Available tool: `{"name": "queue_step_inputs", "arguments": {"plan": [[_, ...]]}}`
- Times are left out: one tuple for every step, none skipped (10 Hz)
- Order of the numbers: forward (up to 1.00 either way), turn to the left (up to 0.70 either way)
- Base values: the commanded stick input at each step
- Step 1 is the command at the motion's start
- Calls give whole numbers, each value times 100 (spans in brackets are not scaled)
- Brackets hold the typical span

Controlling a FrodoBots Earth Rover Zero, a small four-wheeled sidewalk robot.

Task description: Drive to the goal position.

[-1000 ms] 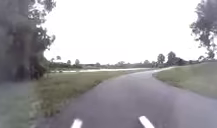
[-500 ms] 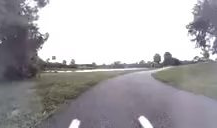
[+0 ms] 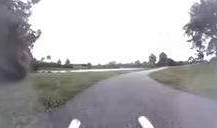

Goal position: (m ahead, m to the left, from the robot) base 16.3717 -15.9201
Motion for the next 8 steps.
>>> {"name": "queue_step_inputs", "arguments": {"plan": [[70,-35],[70,-14],[70,0],[70,0],[70,0],[70,0],[70,0],[70,0]]}}
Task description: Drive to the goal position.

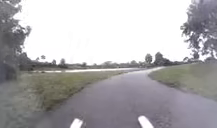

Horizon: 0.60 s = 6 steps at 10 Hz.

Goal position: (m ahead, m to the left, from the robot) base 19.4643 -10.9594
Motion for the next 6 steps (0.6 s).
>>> {"name": "queue_step_inputs", "arguments": {"plan": [[70,0],[70,0],[70,0],[70,0],[70,0],[70,0]]}}
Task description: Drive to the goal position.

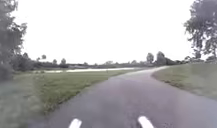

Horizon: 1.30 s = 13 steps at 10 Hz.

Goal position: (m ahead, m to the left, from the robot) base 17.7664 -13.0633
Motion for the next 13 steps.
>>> {"name": "queue_step_inputs", "arguments": {"plan": [[70,0],[70,0],[70,0],[70,0],[70,0],[70,0],[70,0],[70,0],[70,0],[70,0],[70,0],[70,0],[70,0]]}}
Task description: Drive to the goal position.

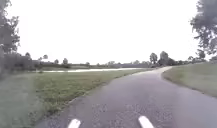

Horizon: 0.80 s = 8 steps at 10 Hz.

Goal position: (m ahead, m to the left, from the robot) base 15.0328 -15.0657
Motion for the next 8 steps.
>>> {"name": "queue_step_inputs", "arguments": {"plan": [[70,0],[70,0],[70,0],[70,0],[70,0],[70,0],[70,0],[70,0]]}}
